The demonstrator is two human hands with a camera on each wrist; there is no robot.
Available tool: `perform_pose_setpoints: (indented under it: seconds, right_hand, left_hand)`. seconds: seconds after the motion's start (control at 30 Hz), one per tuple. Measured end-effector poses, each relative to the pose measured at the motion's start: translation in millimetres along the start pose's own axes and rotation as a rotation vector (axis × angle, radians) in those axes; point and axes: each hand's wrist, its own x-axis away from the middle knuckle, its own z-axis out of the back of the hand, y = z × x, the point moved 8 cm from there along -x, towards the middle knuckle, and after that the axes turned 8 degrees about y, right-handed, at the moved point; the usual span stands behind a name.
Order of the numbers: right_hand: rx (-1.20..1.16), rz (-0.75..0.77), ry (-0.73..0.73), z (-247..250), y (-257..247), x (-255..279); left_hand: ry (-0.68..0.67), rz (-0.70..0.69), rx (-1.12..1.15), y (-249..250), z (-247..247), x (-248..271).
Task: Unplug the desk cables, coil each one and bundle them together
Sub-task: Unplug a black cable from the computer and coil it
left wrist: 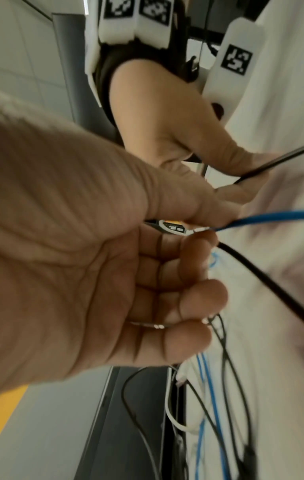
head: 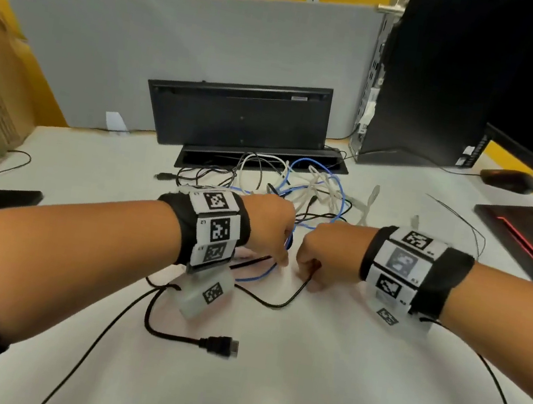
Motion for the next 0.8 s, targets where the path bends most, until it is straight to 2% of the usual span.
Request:
perform_pose_setpoints:
  seconds: [0.17,0.3,0.43,0.6,0.8]
  right_hand:
    - [-0.149,0.014,0.23,75,10,10]
    - [-0.3,0.028,0.391,135,20,23]
    - [-0.431,0.018,0.528,169,35,28]
    - [-0.522,0.007,0.646,185,46,30]
    - [-0.582,-0.035,0.737,196,64,26]
  left_hand:
    - [0.206,0.047,0.363,-5,55,14]
    - [0.306,0.09,0.84,-11,93,30]
    - [0.372,0.116,1.111,-21,114,44]
    - [0.358,0.12,1.167,-31,124,50]
    - [0.419,0.108,0.987,-53,145,48]
